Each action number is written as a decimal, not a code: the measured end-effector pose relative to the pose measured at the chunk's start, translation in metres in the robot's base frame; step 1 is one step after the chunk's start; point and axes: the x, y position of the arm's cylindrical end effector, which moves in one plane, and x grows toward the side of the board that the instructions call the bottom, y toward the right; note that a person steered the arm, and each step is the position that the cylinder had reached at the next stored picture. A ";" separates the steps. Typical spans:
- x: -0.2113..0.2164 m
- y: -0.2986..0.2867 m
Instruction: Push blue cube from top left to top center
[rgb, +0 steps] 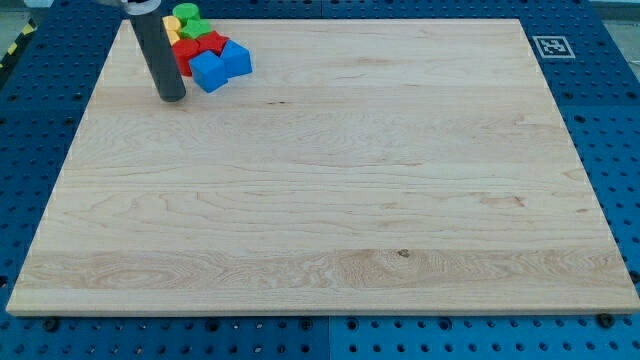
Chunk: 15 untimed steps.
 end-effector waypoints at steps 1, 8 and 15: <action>-0.006 0.000; -0.030 0.081; -0.070 0.170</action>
